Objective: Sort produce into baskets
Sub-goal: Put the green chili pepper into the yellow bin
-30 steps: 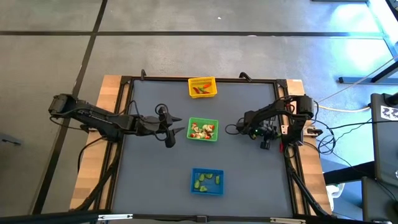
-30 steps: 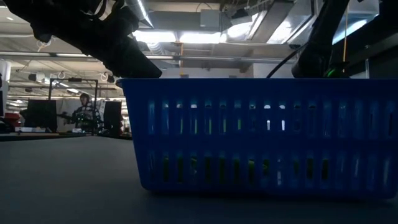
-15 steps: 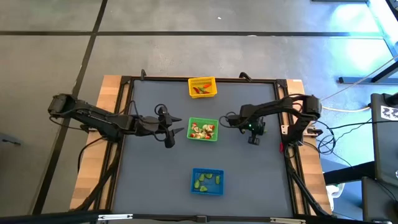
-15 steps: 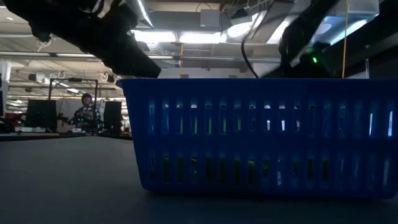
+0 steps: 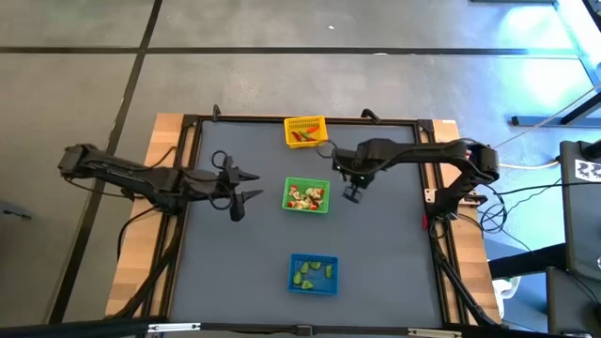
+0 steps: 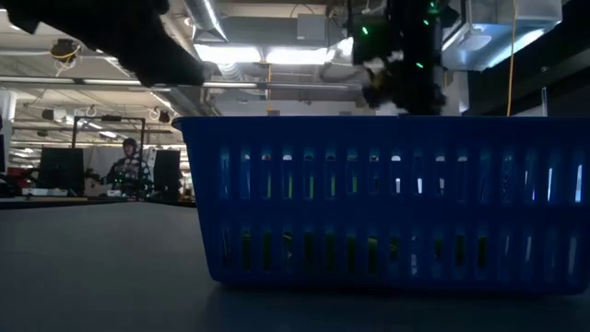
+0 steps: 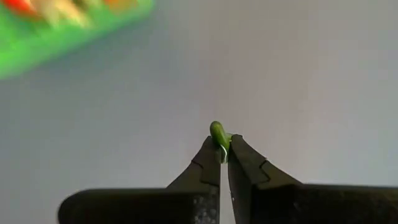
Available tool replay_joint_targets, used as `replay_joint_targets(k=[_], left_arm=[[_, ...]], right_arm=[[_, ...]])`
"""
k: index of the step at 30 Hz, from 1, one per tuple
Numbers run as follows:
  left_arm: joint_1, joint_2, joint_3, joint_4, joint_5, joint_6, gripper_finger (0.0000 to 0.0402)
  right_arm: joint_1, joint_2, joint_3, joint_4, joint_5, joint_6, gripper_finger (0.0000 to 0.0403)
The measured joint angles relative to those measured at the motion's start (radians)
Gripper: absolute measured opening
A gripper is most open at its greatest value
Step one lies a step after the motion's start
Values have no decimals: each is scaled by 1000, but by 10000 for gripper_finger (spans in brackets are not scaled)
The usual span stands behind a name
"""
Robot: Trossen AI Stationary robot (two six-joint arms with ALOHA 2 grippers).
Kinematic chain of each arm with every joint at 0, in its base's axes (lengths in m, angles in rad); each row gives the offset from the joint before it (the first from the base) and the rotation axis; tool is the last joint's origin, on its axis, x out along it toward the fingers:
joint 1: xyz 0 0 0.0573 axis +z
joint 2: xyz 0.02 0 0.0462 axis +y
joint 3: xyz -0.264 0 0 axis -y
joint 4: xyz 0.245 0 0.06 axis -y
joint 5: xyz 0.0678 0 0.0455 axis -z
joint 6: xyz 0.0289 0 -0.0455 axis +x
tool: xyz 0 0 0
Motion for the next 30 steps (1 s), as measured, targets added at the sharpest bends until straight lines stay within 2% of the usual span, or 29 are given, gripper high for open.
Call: replay_joint_targets(k=[7, 10, 14, 23, 30], left_arm=[[0, -140, 0, -161, 0, -2, 200], [0, -172, 0, -195, 0, -2, 200], [3, -185, 0, -197, 0, 4, 200], [3, -184, 0, -196, 0, 5, 200], [3, -184, 0, -196, 0, 5, 200]], right_arm=[[0, 0, 87, 243, 1, -9, 7], [-2, 2, 88, 387, 40, -11, 7], [-29, 29, 88, 546, 119, -12, 8], [-159, 145, 87, 857, 123, -12, 8], [-264, 252, 87, 999, 149, 59, 8]])
